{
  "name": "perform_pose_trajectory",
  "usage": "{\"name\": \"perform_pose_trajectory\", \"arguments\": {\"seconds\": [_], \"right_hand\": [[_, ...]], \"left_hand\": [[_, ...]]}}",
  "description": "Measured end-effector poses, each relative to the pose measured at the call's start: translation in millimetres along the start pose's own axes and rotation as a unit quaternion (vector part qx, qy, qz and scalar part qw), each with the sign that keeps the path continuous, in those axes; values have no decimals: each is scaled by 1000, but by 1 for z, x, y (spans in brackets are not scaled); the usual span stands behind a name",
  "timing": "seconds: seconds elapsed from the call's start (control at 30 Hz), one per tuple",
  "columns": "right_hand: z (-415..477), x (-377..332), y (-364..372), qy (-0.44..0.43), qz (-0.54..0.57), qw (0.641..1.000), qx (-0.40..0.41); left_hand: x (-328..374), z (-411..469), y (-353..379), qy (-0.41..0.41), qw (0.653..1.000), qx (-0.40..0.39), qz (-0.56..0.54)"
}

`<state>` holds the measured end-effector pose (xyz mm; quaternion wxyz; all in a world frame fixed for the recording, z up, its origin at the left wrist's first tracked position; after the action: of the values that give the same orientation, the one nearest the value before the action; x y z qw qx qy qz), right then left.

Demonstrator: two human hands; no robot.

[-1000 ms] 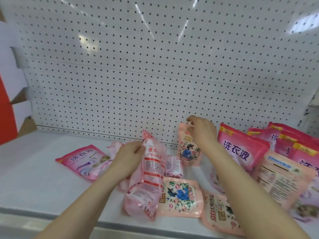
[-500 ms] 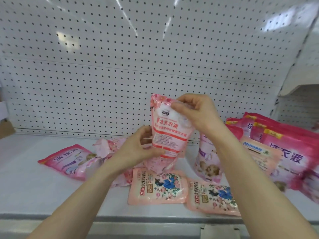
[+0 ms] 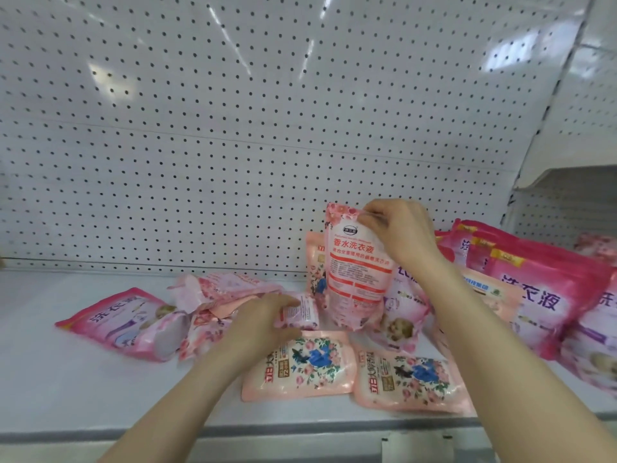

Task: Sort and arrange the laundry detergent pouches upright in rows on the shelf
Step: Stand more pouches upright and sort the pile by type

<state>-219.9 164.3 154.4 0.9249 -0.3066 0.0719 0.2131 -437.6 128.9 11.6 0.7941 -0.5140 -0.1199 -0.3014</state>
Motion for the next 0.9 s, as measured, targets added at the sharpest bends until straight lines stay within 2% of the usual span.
{"name": "perform_pose_trajectory", "arguments": {"seconds": [0.07,0.17,0.27,0.37,0.43,0.5,0.57,0.63,0.7,0.9], "right_hand": [[-7,6,12,1,-37,999,-21],[-18,10,26,-22,-78,996,-23],[-19,5,23,-54,-90,994,23],[-31,-11,4,-111,-84,985,106],[-56,-16,-10,-103,-55,985,126],[-88,-14,-14,-51,-43,996,58],[-122,0,-5,3,-88,994,-71],[-152,21,11,38,-148,969,-195],[-175,39,23,56,-189,938,-284],[-184,57,26,50,-223,910,-346]], "left_hand": [[-4,-6,6,37,997,-38,57],[-7,-10,11,63,993,-52,86],[-9,-10,10,75,990,-59,104],[-11,-12,11,81,987,-62,126],[-11,-16,15,91,984,-67,138],[-7,-22,20,123,977,-75,155],[-5,-27,29,154,971,-94,159],[-5,-32,35,159,972,-103,136],[-3,-39,35,152,977,-102,113],[3,-56,28,101,970,-135,172]]}}
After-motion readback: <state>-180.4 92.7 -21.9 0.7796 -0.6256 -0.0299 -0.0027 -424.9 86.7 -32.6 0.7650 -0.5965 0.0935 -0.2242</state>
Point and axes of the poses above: each hand's wrist, its own z-axis towards the middle knuckle, its own y-axis out of the palm, x = y × z, the point moved 3 cm from there along z, towards the middle knuckle, and after that the axes turned 11 degrees about x, right-handed, at the moved point
